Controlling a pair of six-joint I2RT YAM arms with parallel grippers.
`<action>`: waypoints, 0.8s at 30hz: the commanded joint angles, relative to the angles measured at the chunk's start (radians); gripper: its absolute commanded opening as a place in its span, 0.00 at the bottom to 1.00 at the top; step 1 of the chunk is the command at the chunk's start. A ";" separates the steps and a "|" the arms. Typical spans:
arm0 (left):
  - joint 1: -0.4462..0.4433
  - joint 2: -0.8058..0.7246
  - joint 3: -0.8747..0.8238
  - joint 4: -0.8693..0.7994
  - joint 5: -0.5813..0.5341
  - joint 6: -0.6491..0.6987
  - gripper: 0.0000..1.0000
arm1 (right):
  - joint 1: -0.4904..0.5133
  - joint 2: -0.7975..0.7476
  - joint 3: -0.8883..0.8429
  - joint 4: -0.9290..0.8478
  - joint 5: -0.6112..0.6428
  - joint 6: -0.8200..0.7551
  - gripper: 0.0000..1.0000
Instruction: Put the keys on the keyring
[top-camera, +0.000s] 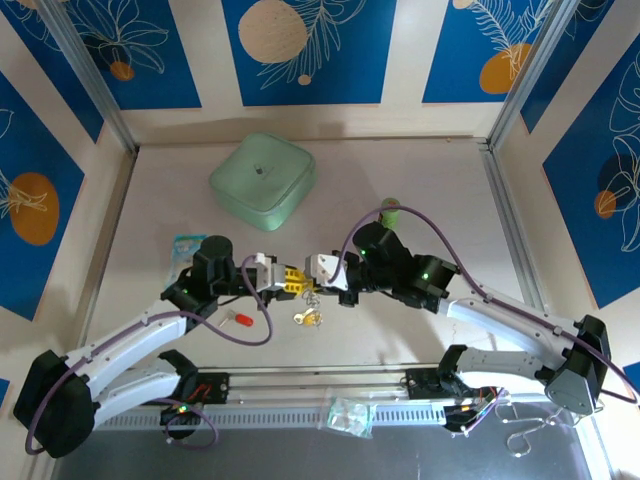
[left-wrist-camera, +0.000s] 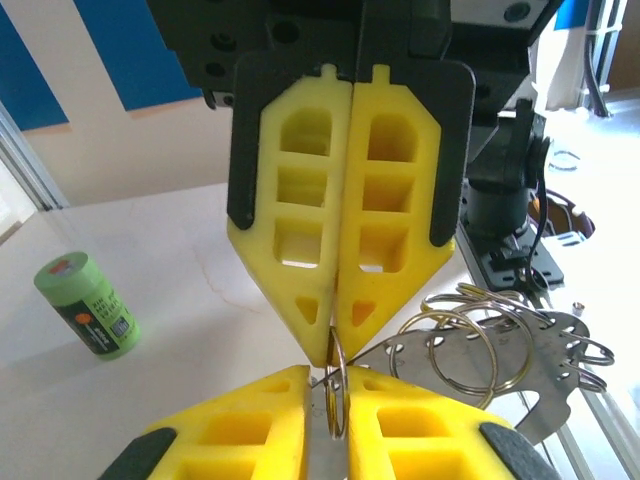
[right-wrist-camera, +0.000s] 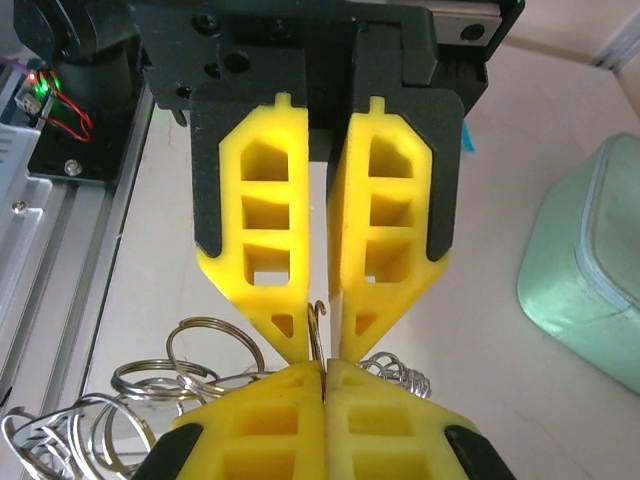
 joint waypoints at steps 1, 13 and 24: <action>-0.021 -0.010 0.046 -0.044 -0.017 0.057 0.12 | 0.016 0.008 0.048 -0.043 0.014 -0.020 0.00; -0.028 -0.023 0.046 -0.060 -0.042 0.083 0.14 | 0.035 0.059 0.117 -0.125 0.068 0.009 0.00; -0.032 -0.013 0.058 -0.085 -0.049 0.083 0.01 | 0.039 0.089 0.136 -0.131 0.088 0.022 0.00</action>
